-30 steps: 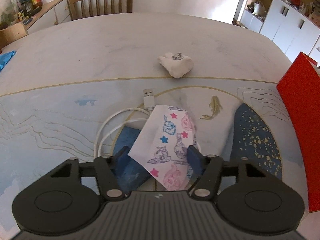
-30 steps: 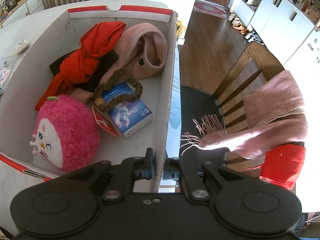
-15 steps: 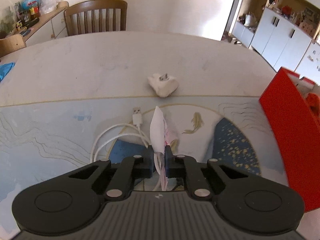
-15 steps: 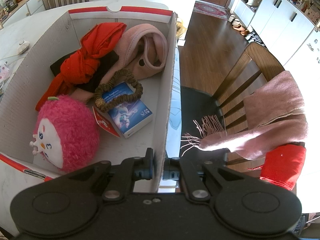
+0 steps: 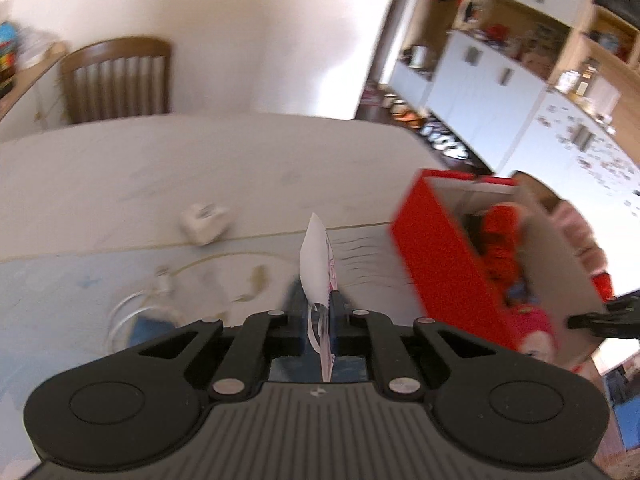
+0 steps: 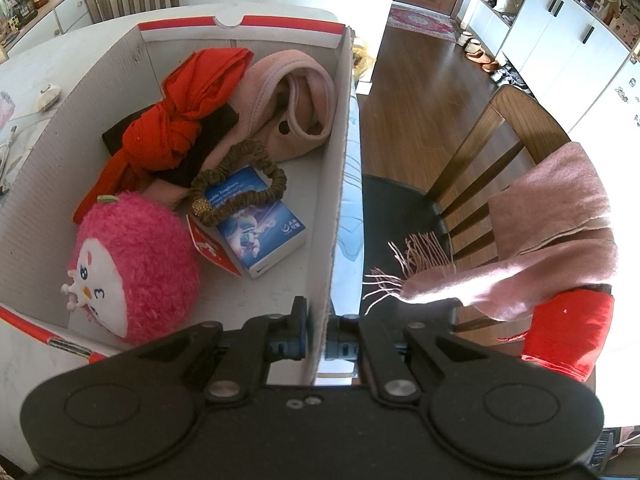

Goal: Organize objects
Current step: 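Carry the printed face mask into the box and release it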

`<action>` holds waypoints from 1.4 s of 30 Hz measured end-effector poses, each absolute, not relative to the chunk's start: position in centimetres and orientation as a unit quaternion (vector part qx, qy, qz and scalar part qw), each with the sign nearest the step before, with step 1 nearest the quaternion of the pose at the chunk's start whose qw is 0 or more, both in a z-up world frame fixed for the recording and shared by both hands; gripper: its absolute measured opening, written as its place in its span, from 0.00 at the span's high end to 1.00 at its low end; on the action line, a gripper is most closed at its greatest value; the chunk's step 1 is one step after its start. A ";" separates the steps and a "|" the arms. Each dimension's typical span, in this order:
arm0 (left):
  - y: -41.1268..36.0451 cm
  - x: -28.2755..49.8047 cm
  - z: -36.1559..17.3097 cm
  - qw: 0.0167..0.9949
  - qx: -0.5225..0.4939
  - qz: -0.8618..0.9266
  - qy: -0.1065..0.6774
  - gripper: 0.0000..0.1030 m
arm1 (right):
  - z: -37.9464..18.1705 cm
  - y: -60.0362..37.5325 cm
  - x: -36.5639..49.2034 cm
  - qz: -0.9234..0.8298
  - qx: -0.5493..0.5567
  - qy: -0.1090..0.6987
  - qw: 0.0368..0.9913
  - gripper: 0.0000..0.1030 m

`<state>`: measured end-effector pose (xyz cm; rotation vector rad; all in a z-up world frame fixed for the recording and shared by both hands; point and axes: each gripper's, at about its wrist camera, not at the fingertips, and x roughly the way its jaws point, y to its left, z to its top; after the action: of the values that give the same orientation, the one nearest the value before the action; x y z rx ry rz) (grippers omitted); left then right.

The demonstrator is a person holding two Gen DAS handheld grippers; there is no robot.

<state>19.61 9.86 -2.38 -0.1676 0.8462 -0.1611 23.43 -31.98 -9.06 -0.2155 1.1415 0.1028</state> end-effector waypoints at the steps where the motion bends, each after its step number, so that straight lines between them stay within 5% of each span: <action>1: 9.1 19.6 -2.0 0.905 -0.081 -0.089 0.407 0.91 | -9.0 -32.0 23.4 0.049 -0.102 0.539 0.835 0.95; 18: -3.8 21.3 0.8 0.884 -0.010 -0.256 0.391 0.91 | -8.8 -31.0 23.6 0.050 -0.104 0.536 0.836 0.95; 42: -15.8 27.4 -4.8 0.842 0.085 -0.309 0.433 0.91 | -8.8 -30.7 24.0 0.050 -0.096 0.535 0.838 0.96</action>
<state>27.36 -15.82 -4.82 0.1790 0.9155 -0.6528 24.03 -30.73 -8.77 -0.2032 1.1310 0.1054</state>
